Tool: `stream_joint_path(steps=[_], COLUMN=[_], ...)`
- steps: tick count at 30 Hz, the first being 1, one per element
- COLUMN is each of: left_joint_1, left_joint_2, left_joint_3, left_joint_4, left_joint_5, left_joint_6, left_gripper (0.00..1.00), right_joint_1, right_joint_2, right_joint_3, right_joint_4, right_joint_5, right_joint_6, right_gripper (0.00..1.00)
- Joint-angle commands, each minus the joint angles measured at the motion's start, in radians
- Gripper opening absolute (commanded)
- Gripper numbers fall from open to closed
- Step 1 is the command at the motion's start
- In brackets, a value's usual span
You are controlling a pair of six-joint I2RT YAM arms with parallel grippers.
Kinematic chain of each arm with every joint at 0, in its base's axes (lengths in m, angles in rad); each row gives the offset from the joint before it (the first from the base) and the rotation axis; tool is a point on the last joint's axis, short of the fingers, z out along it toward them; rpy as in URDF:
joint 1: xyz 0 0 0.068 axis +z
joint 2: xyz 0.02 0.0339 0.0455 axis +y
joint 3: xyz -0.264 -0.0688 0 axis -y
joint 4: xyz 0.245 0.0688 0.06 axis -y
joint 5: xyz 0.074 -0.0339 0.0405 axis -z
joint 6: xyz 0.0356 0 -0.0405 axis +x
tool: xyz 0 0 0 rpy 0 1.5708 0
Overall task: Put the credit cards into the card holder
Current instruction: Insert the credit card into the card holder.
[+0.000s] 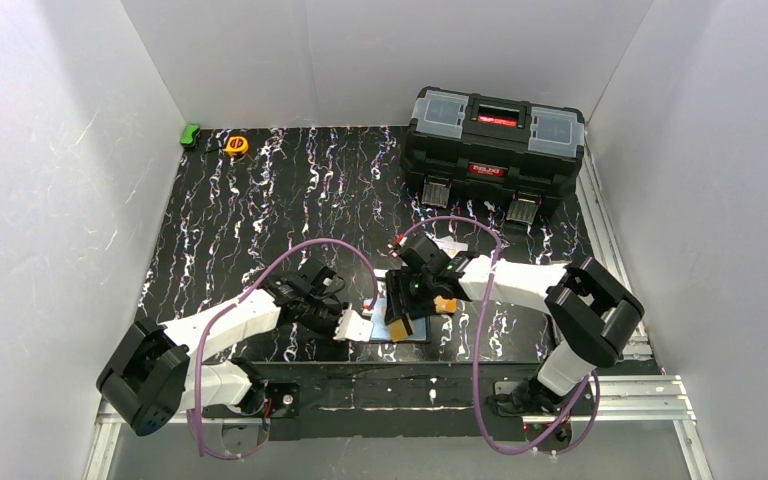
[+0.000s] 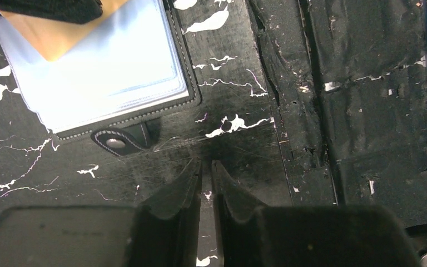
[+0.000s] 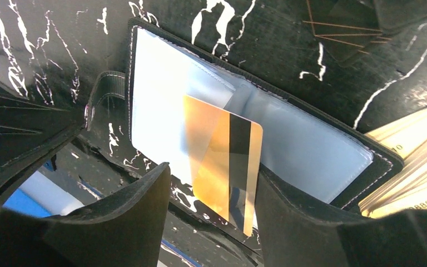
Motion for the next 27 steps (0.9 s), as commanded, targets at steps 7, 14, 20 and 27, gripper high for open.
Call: stream_joint_path(steps=[7, 14, 20, 27], left_joint_1=[0.015, 0.032, 0.048, 0.082], left_joint_2=[-0.017, -0.037, -0.053, 0.014], left_joint_3=[0.078, 0.102, 0.109, 0.169], left_joint_4=[-0.103, -0.15, -0.146, -0.027], left_joint_5=[0.01, 0.012, 0.015, 0.019], left_joint_6=[-0.025, -0.033, -0.086, -0.187], left_gripper=[0.09, 0.08, 0.07, 0.27], right_joint_1=[0.01, 0.017, 0.019, 0.02], right_joint_2=[-0.031, -0.081, -0.152, -0.327], right_joint_3=[0.045, 0.086, 0.089, -0.061], right_joint_4=[-0.158, -0.218, -0.247, -0.174], right_joint_5=[0.118, 0.173, 0.232, 0.238], right_joint_6=[-0.057, -0.074, -0.088, -0.139], right_gripper=[0.98, 0.98, 0.98, 0.55])
